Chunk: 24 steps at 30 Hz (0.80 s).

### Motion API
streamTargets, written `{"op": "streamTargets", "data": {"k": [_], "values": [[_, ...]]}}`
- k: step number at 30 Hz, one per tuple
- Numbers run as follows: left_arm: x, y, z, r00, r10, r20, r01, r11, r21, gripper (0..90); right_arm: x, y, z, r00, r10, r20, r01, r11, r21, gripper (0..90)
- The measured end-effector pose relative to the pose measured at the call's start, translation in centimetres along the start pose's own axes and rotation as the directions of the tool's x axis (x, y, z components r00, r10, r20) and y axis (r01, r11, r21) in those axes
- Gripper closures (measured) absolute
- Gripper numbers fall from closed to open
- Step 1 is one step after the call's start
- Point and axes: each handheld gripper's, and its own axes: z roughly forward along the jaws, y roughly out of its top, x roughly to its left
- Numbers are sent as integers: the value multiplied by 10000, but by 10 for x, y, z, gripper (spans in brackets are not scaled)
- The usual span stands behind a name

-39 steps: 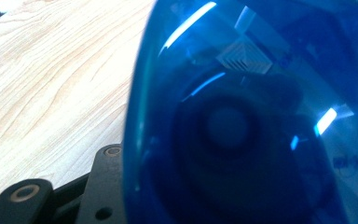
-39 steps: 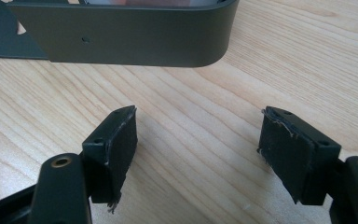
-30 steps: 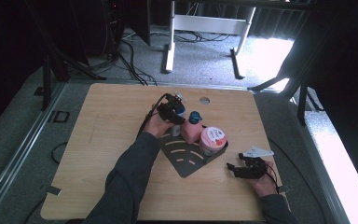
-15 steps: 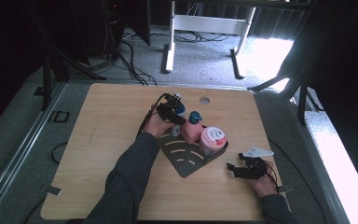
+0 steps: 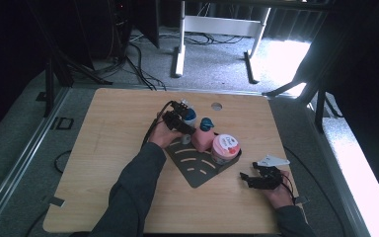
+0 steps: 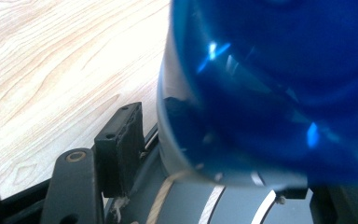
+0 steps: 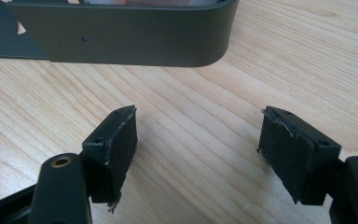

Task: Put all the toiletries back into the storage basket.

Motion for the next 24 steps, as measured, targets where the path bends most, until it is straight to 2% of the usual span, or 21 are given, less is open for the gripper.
{"op": "streamTargets", "data": {"k": [12,18,24], "values": [[-7,-3,-18,9989,424,-182,-422,9991,104,352,0,0,0,10000,6,7,-6,10000,1,273],[-8,-7,-28,9979,504,-405,-494,9985,250,352,0,0,0,10000,7,9,-7,10000,0,273],[-4,-12,-34,9972,493,-558,-484,9987,181,364,0,0,0,10000,8,12,-8,10000,-3,273]]}}
